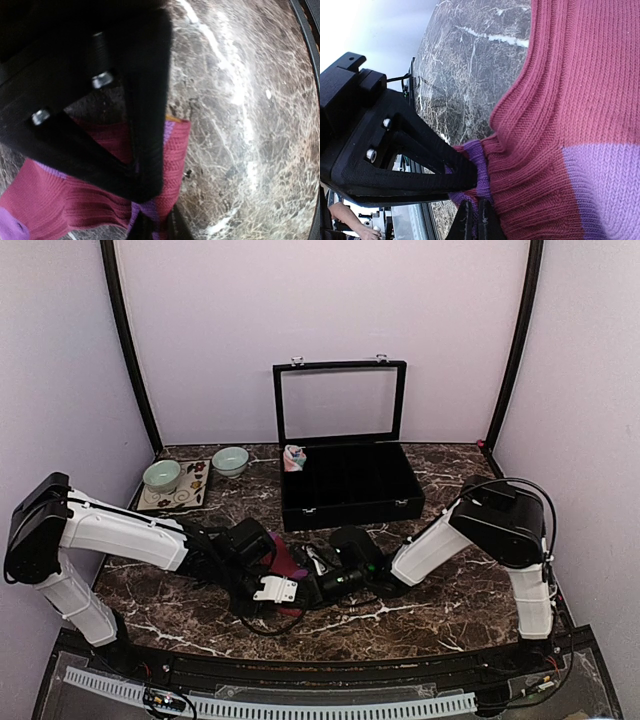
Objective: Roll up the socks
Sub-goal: Roll the sock at the center of the board.
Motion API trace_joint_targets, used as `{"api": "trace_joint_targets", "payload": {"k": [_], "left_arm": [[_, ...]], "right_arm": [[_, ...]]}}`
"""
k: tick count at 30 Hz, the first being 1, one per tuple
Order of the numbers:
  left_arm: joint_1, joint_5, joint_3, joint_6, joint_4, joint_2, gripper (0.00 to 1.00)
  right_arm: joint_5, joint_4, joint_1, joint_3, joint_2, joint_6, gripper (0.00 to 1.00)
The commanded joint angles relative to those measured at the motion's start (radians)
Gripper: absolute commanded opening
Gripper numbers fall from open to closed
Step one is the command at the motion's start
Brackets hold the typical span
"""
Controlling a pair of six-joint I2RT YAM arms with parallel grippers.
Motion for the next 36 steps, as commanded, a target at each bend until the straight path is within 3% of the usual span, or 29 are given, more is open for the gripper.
{"api": "trace_joint_targets", "payload": {"k": [1,4,7,9,10,11,12,19,30,33,36], "left_arm": [[-0.003,0.044,-0.005,0.003,-0.019,0.035,0.04],[0.004,0.082,0.008,-0.002,-0.058,0.066,0.0],[0.025,0.178,0.038,-0.021,-0.118,0.082,0.0],[0.04,0.226,0.047,-0.031,-0.146,0.085,0.0],[0.048,0.247,0.056,-0.032,-0.163,0.095,0.0],[0.056,0.266,0.067,-0.036,-0.182,0.109,0.0],[0.066,0.287,0.079,-0.042,-0.199,0.128,0.0],[0.128,0.431,0.166,-0.055,-0.332,0.247,0.0],[0.133,0.38,0.18,-0.075,-0.332,0.325,0.0],[0.133,0.351,0.192,-0.064,-0.342,0.335,0.0],[0.133,0.326,0.209,-0.053,-0.355,0.358,0.0]], "right_arm": [[0.105,-0.221,0.002,-0.06,0.072,-0.002,0.06],[0.126,-0.224,0.002,-0.057,0.048,-0.03,0.24],[0.187,-0.225,0.001,-0.081,-0.018,-0.06,0.29],[0.23,-0.223,0.001,-0.103,-0.062,-0.08,0.42],[0.239,-0.217,0.002,-0.115,-0.082,-0.089,0.65],[0.254,-0.218,0.002,-0.126,-0.099,-0.097,0.95],[0.271,-0.227,0.004,-0.137,-0.114,-0.104,0.99],[0.419,-0.285,0.034,-0.255,-0.236,-0.16,0.99],[0.766,-0.444,0.132,-0.419,-0.554,-0.248,0.99],[1.081,-0.519,0.258,-0.429,-0.703,-0.251,0.99],[1.374,-0.616,0.265,-0.472,-0.817,-0.037,0.99]]}}
